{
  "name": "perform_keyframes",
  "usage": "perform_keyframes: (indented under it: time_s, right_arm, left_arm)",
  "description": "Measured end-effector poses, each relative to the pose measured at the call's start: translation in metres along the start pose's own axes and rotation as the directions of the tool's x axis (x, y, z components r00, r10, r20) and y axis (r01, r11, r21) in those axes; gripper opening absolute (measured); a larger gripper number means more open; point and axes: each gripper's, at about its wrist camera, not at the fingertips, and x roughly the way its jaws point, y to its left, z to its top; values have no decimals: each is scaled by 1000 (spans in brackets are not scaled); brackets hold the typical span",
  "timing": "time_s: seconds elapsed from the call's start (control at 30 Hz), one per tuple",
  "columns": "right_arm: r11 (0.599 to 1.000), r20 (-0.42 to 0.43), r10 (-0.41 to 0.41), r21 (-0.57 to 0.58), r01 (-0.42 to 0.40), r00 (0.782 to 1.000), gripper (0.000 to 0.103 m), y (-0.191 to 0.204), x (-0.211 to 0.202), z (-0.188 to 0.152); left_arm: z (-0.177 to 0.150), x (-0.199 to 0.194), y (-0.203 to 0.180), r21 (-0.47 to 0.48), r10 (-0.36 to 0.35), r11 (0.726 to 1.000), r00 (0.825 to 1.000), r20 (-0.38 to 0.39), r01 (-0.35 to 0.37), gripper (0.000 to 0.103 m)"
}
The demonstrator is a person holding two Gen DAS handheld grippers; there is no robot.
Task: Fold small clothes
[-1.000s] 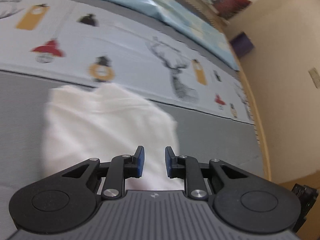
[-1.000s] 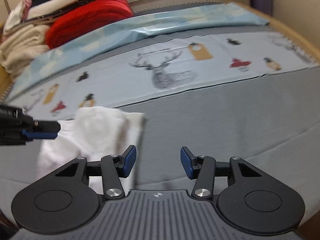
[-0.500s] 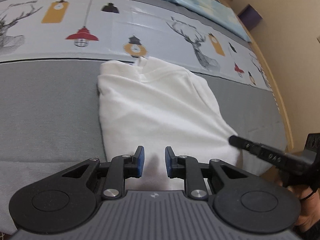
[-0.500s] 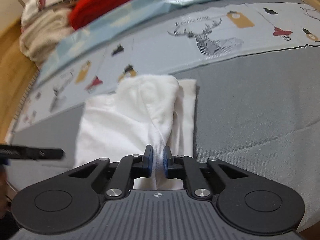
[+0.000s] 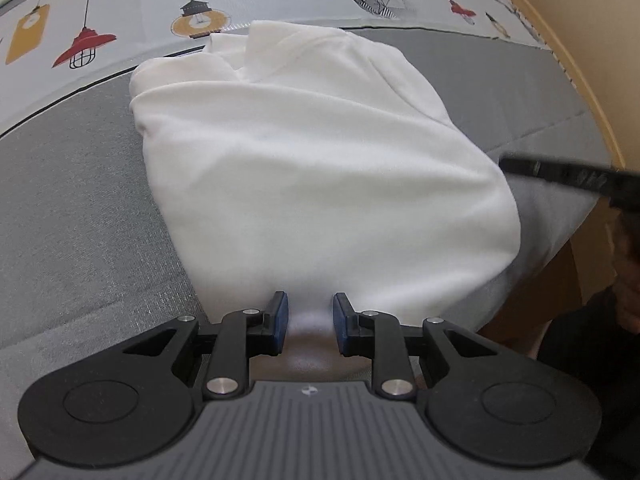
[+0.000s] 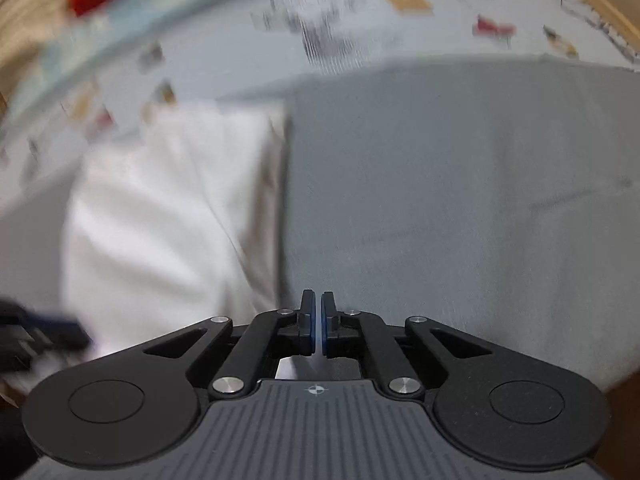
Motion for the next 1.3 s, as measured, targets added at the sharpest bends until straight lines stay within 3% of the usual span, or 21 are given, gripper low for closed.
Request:
perform_keyframes:
  time_s: [0.07, 0.13, 0.2, 0.37, 0.47, 0.57, 0.8, 0.87, 0.9, 1.03, 1.07, 1.17, 1.23, 1.27, 1.3]
  right_arm:
    - [997, 92, 75, 25, -78, 993, 10, 0, -13, 5]
    - [990, 137, 122, 49, -129, 983, 39, 0, -16, 7]
    - [988, 149, 136, 56, -146, 979, 45, 2, -11, 7]
    - [987, 166, 120, 87, -136, 979, 45, 11, 4, 19]
    - [986, 177, 101, 114, -123, 979, 45, 13, 14, 33]
    - [983, 174, 79, 150, -105, 982, 45, 15, 29, 46]
    - [966, 127, 65, 242, -95, 990, 45, 18, 66, 65]
    - [966, 116, 79, 238, -105, 990, 30, 22, 75, 68]
    - [965, 118, 97, 231, -123, 988, 3, 24, 77, 70]
    - [971, 275, 43, 216, -106, 961, 3, 28, 59, 75]
    - [971, 259, -1, 231, -61, 966, 3, 25, 63, 75]
    - [945, 96, -82, 323, 47, 992, 10, 10, 87, 70]
    - [934, 102, -74, 356, 33, 992, 20, 2, 82, 70]
    - [943, 132, -90, 330, 41, 987, 23, 3, 75, 71]
    - [954, 162, -114, 292, 63, 980, 33, 5, 67, 72]
  left_arm:
    - [3, -7, 10, -40, -32, 999, 999, 33, 33, 27]
    - [7, -17, 23, -100, -44, 994, 995, 87, 53, 30]
    - [8, -24, 41, -173, -42, 982, 987, 155, 69, 33]
    - [5, -26, 81, -304, -10, 949, 969, 247, 87, 33]
    - [6, -23, 99, -373, -1, 923, 969, 246, 96, 33]
    - [12, -31, 111, -393, -3, 912, 957, 289, 122, 33]
    - [26, -28, 132, -428, -16, 893, 959, 284, 142, 33]
    - [30, -27, 135, -429, -21, 891, 957, 290, 149, 33]
    - [32, -27, 137, -430, -25, 889, 956, 294, 155, 33]
    - [41, -25, 142, -442, -43, 878, 950, 309, 184, 33]
    - [43, -23, 142, -447, -45, 875, 949, 311, 188, 33]
    - [51, -19, 142, -464, -59, 861, 946, 319, 211, 37]
    - [56, -16, 141, -477, -65, 850, 943, 325, 223, 45]
    - [58, -14, 140, -482, -67, 846, 942, 328, 228, 48]
    - [61, -12, 140, -486, -71, 843, 942, 328, 232, 49]
